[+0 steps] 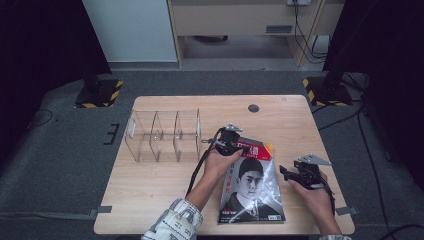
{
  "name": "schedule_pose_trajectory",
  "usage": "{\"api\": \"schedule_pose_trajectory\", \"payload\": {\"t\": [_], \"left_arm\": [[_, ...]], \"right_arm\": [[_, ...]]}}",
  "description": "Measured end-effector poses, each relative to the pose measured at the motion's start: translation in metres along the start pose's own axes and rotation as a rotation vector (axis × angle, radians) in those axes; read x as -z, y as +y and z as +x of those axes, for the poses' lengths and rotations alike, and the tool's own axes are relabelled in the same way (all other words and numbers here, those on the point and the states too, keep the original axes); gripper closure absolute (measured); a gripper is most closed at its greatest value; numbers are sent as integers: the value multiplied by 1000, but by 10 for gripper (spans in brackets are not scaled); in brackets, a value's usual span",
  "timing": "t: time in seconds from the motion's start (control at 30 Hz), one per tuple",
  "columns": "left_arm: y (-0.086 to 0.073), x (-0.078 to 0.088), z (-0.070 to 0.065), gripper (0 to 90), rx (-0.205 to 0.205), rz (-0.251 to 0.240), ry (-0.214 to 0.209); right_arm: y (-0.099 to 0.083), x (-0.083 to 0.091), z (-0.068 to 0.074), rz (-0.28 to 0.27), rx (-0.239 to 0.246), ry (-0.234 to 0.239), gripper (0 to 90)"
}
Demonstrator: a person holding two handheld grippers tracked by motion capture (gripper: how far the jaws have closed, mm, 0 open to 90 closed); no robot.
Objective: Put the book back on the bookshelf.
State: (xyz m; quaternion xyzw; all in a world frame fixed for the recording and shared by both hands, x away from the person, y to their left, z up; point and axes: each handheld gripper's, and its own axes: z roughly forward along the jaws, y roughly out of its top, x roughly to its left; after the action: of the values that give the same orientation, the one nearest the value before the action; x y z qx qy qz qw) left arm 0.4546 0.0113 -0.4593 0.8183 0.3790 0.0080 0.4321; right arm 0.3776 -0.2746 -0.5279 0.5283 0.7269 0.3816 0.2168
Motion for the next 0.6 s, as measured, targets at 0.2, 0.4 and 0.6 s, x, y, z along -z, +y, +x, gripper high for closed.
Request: {"api": "schedule_pose_trajectory", "payload": {"t": [0.2,0.4,0.6], "left_arm": [[8,7,-3,854,-22,-13,6],[13,16,-4,858,-22,-34,2],[16,23,-1,860,-33,-40,20]], "right_arm": [[-2,-1,-4,24,-26,-41,328],[-3,-3,-4,36,-10,-53,324],[-4,-4,-5,45,-16,-68,323]]}}
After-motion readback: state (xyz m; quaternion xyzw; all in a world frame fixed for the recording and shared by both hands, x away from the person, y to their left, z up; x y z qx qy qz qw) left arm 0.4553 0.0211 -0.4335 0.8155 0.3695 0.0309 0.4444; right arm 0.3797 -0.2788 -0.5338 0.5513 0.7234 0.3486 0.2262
